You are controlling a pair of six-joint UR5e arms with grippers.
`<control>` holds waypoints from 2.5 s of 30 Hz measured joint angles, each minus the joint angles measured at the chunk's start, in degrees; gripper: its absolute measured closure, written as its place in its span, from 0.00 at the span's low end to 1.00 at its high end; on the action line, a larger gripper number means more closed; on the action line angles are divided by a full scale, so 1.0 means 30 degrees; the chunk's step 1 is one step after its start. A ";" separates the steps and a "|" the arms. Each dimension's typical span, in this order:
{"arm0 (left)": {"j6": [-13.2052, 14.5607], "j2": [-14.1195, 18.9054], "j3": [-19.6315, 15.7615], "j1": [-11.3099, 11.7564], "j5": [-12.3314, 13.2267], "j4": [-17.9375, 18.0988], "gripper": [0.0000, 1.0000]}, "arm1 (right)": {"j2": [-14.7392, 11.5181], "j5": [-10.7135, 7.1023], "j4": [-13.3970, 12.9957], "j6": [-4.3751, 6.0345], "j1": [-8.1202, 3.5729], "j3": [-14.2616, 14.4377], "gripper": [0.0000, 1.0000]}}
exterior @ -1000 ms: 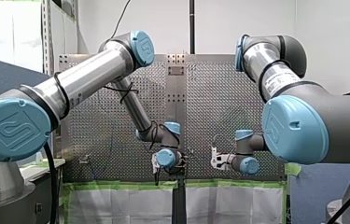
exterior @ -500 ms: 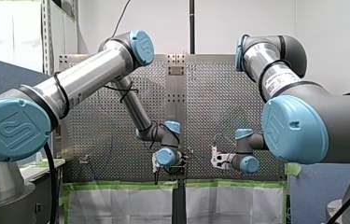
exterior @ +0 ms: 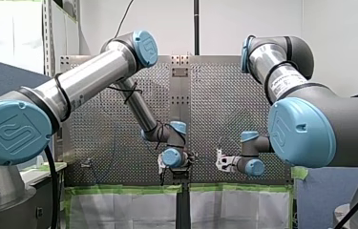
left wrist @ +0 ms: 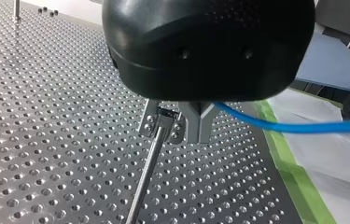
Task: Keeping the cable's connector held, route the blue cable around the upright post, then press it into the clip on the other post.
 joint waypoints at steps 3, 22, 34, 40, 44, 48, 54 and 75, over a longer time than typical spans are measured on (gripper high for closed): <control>-0.0008 -0.0007 0.0138 0.0047 -0.0003 -0.0356 1.00 | 0.0004 0.0046 0.0001 0.0093 -0.0008 -0.0015 1.00; -0.1739 -0.0200 0.1137 0.0603 0.1099 -0.1004 1.00 | 0.0027 0.0017 -0.0052 0.0618 -0.0005 -0.0068 1.00; -0.3395 -0.0465 0.1782 0.1048 0.2457 -0.1283 1.00 | 0.0054 0.0009 -0.0065 0.0667 -0.0030 -0.0173 1.00; -0.4368 -0.0474 0.1821 0.1235 0.3260 -0.1268 1.00 | 0.0079 0.0013 -0.0138 0.0689 -0.0031 -0.0219 1.00; -0.4794 -0.0476 0.1833 0.1295 0.3446 -0.1253 1.00 | 0.0127 0.0002 -0.0171 0.0739 -0.0030 -0.0272 1.00; -0.4943 -0.0471 0.1835 0.1351 0.3451 -0.1240 1.00 | 0.0513 0.0079 -0.0002 0.0895 -0.0031 -0.0606 1.00; -0.4978 -0.0475 0.1840 0.1461 0.3427 -0.1221 1.00 | 0.1045 0.0345 0.0393 0.0893 -0.0046 -0.1026 1.00; -0.5135 -0.0471 0.1842 0.1860 0.3611 -0.1265 1.00 | 0.1116 0.0464 0.1173 0.0969 -0.0240 -0.2374 1.00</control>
